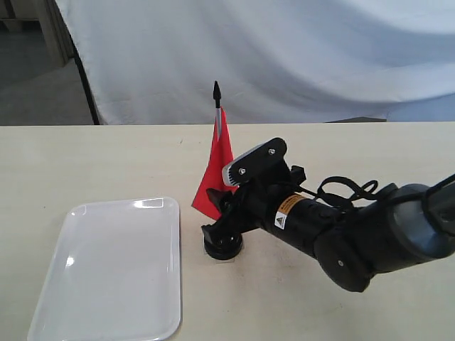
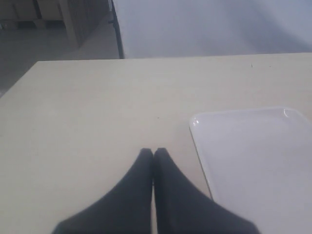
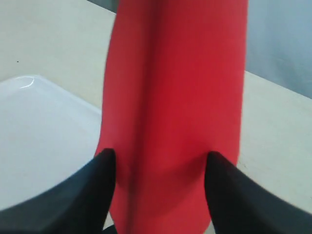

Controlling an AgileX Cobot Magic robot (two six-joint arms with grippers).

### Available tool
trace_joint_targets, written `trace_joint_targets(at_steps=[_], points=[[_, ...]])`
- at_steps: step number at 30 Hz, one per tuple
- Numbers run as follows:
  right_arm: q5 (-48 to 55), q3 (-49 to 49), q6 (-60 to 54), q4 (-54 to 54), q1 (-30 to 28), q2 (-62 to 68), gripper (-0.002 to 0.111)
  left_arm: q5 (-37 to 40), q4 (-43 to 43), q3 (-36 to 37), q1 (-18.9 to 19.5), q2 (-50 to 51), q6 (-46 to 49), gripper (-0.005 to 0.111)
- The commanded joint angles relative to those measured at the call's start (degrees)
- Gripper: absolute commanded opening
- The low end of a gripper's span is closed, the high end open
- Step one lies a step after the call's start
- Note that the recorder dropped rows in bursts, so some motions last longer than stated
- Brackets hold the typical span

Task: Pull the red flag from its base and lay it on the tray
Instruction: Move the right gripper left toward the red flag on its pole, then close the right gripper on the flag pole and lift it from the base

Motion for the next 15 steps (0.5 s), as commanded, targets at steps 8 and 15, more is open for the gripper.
trace_joint_targets(at_steps=[8,15], points=[[-0.5,-1.4,0.7,-0.9,0.0,1.8,0.029,-0.3,0.1,0.1,-0.2,-0.2,-0.4,0.0],[-0.4,-1.4,1.0,-1.9,0.0,1.8,0.0,-0.3,0.1,0.1,-0.2,-0.2,-0.4,0.0]])
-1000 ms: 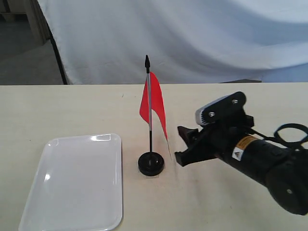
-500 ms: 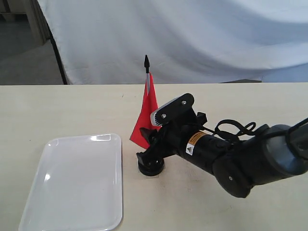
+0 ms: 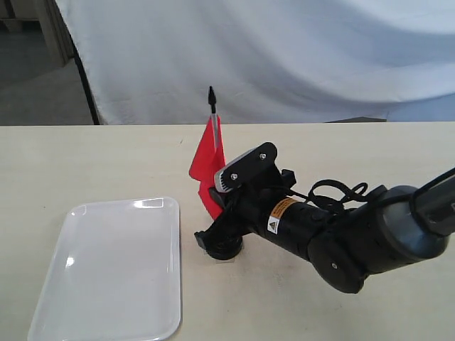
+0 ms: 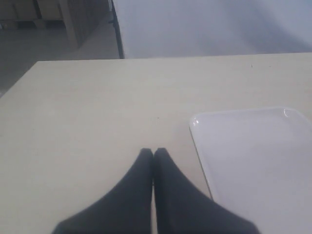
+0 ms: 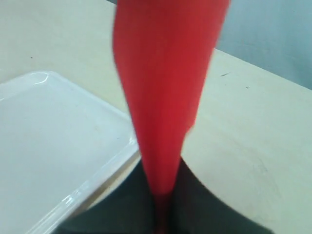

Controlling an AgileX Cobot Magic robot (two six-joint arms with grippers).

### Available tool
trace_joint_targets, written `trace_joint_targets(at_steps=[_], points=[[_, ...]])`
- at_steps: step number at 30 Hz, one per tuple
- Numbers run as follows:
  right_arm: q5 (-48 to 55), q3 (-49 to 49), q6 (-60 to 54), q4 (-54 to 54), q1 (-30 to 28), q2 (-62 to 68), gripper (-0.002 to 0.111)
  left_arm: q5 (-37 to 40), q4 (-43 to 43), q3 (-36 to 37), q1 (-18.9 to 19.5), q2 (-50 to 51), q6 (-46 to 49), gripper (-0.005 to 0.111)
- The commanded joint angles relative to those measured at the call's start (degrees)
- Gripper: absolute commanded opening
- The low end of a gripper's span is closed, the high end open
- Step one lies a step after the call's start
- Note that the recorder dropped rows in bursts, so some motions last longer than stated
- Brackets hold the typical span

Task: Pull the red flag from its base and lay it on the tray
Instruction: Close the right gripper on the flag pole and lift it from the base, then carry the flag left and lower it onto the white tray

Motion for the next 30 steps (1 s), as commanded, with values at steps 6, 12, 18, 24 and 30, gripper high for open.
trace_joint_targets(at_steps=[6,12,18,24,30], points=[[1.5,-0.2,0.4,0.3,-0.4,-2.7,0.0,-0.3,0.1,0.1,-0.2,-0.2,-0.4,0.0],[20.9,-3.3,0.4,0.0,-0.4,-10.0,0.0,-0.3,0.1,0.1,-0.2,-0.2,-0.4,0.0],[46.3,-16.7,0.4,-0.6,1.4,-11.2,0.0,-0.3,0.1,0.1,-0.2,-0.2,-0.4,0.0],[72.5,-31.7,-4.2,6.7,7.4,-7.0,0.0,-0.3,0.1,0.1,-0.2,-0.2,-0.4,0.0],[91.4,-46.8,-7.8,15.4,10.7,2.1,0.0,-0.3,0.1,0.1,-0.2,-0.2,-0.4,0.0]])
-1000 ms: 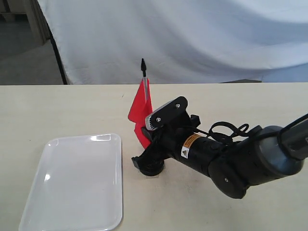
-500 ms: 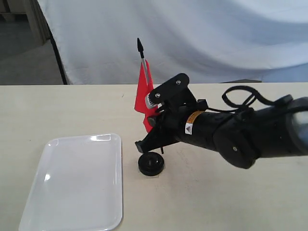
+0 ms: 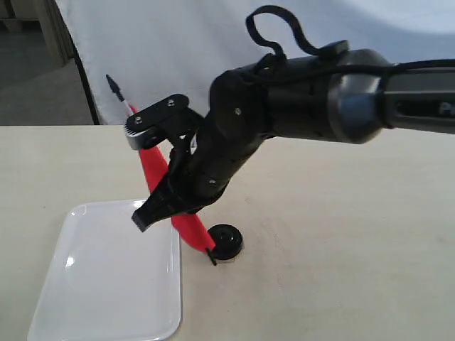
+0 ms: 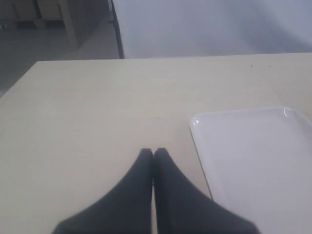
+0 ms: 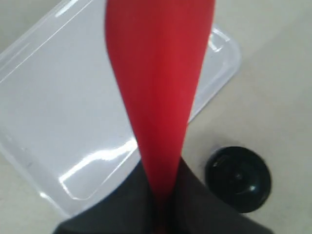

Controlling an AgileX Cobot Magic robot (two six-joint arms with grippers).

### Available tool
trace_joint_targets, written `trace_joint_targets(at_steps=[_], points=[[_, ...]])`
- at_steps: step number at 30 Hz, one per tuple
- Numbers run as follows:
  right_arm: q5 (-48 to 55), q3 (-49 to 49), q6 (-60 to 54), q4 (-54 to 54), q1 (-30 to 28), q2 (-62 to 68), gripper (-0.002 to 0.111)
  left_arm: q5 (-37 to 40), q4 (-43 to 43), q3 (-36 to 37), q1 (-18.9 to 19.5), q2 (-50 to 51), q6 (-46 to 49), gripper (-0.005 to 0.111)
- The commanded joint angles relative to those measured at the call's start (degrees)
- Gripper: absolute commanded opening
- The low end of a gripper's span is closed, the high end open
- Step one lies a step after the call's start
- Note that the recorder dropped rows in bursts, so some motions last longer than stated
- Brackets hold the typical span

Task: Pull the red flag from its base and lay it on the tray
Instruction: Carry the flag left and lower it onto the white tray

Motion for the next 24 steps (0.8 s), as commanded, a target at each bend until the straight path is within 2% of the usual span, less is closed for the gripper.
trace_joint_targets(at_steps=[1,6,14,24], points=[[13.0,-10.6,-1.4,5.7,1.4,6.5,0.0,-0.3,0.1,0.1,-0.2,-0.2,-0.4,0.0],[24.1,-23.8,-1.2,14.4,1.4,17.1,0.0,-0.3,0.1,0.1,-0.2,-0.2,-0.4,0.0],[28.6,-38.4,0.9,15.8,1.4,29.5,-0.001,-0.3,0.1,0.1,-0.2,-0.2,-0.4,0.0],[30.1,-41.0,3.5,15.4,1.5,34.3,-0.001,-0.3,0.1,0.1,-0.2,-0.2,-0.4,0.0]])
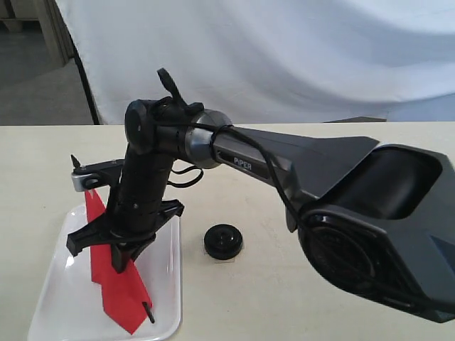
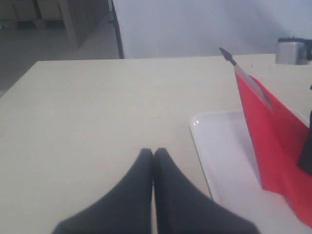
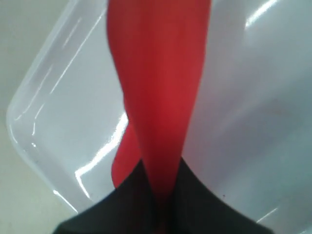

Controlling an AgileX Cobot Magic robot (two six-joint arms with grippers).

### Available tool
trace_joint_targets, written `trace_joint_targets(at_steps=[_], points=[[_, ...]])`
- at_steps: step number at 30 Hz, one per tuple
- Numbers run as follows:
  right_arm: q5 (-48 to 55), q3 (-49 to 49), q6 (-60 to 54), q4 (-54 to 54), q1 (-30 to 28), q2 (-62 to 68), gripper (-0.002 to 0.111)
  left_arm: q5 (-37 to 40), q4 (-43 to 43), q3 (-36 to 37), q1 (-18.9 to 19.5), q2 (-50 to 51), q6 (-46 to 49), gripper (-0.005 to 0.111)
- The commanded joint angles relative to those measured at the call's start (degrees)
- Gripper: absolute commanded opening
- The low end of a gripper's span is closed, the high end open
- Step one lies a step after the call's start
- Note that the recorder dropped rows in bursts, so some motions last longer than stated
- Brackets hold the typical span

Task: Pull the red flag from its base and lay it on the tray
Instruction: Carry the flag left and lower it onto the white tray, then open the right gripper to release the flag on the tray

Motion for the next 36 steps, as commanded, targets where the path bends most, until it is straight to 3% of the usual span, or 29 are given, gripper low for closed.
trace_joint_targets(at_steps=[1,8,16,19,29,31,35,36], points=[[0.6,-0.5,0.2,-0.2,0.0,1.2,-0.001,-0.3,0.1,0.1,-0.2,-0.2,-0.4,0.0],[0.5,-0.5,-1.0,-0.6,0.0,2.2,0.002,-0.3,0.1,0.1,-0.2,-0.2,-0.4,0.0],[-0.9,-0.5,-0.9,-0.8,-0.1,2.2,0.047,-0.3,0.1,0.1,-0.2,-0.2,-0.4,0.0],[-0.6,-0.5,-0.9,-0.8,-0.1,2.0,0.053,-0.3,0.1,0.1,-0.2,-0.2,-0.4,0.0],[1.4,-4.6,-0.6,-2.2,-0.5,-1.8,0.049,-0.3,0.1,0.1,-0.2,-0.2,-0.4,0.0],[1.4,-6.3,-0.6,-3.2,-0.8,-2.3,0.039,-0.3,0.1,0.1,-0.2,-0.2,-0.4,0.0],[1.4,-7.4,-0.6,-5.9,-1.7,-3.8,-0.001,-0.3,0.1,0.1,-0.2,-0.2,-0.4,0.0],[1.4,-7.5,-0.2,-5.9,-2.3,-4.4,0.0,-0.3,0.1,0.1,-0.2,-0.2,-0.4,0.0]])
